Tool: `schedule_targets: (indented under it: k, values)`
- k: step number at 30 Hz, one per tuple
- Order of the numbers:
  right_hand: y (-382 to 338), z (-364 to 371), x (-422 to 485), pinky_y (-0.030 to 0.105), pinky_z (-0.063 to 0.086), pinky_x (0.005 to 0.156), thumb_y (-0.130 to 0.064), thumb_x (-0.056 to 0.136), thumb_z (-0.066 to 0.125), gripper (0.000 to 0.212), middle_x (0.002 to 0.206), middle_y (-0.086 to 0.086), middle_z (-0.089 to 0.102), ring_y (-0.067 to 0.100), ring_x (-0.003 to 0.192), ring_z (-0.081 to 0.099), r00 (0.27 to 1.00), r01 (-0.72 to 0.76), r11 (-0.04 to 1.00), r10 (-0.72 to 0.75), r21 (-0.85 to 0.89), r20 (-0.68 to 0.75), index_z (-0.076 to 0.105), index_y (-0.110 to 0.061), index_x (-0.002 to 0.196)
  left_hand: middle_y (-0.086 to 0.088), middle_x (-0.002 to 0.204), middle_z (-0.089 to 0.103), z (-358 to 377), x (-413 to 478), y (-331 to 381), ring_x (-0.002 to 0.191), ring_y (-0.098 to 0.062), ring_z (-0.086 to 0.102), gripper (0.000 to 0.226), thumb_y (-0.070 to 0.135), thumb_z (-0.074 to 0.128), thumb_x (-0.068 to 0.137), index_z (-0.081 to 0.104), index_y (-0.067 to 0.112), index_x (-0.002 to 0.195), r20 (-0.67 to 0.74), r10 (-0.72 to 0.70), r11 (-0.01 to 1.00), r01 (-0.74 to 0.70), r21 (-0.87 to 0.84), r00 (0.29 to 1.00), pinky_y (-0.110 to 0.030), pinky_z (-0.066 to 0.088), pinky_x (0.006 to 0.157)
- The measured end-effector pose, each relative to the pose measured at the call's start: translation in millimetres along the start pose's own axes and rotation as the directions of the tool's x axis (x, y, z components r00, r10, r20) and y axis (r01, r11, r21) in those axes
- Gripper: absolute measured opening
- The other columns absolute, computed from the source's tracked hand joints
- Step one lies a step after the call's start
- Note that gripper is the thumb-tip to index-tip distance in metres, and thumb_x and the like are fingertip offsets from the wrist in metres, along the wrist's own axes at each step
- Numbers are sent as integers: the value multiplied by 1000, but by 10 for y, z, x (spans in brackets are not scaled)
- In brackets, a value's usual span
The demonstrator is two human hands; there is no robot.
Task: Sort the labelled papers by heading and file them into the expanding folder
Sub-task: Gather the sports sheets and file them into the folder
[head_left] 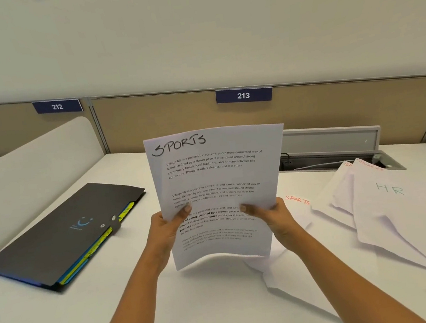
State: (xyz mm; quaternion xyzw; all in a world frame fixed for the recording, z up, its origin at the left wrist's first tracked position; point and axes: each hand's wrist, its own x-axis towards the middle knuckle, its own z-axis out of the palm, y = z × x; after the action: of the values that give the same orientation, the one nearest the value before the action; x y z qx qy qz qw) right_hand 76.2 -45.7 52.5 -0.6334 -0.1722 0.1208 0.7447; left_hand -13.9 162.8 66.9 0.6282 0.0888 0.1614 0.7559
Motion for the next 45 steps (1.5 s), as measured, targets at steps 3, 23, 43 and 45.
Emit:
schedule_targets:
  k: [3, 23, 43, 45]
  values:
    - [128, 21, -65, 32, 55, 80, -17, 60, 77, 37, 98, 1, 74, 22, 93, 68, 999, -43, 999, 43, -9, 1, 71, -18, 97, 3, 81, 76, -35, -62, -138, 75, -14, 72, 40, 42, 79, 55, 70, 20, 88, -9, -37, 999, 37, -8, 999, -23, 56, 59]
    - [96, 166, 21, 35, 58, 77, -20, 91, 55, 21, 102, 7, 72, 22, 89, 71, 983, -169, 985, 170, -23, 67, 63, -12, 109, -3, 86, 73, -209, 71, -124, 80, -22, 70, 10, 23, 62, 87, 65, 15, 93, -123, -149, 979, 163, 118, 981, -39, 56, 77]
    - [292, 490, 261, 36, 59, 70, -19, 88, 56, 23, 94, 12, 73, 27, 82, 71, 874, -323, 928, 367, -183, 319, 62, -5, 105, 1, 63, 69, -1279, 506, 193, 47, -2, 65, 4, 4, 64, 85, 65, 8, 83, -542, -148, 989, 116, -94, 828, -13, 53, 50]
    - [322, 492, 316, 35, 59, 69, -17, 91, 55, 19, 92, 10, 74, 26, 81, 72, 895, -319, 934, 352, -160, 273, 62, -7, 106, -6, 72, 67, -1431, 543, 231, 49, -4, 66, 5, 3, 62, 86, 64, 4, 90, -603, -88, 996, 85, -35, 793, -14, 55, 54]
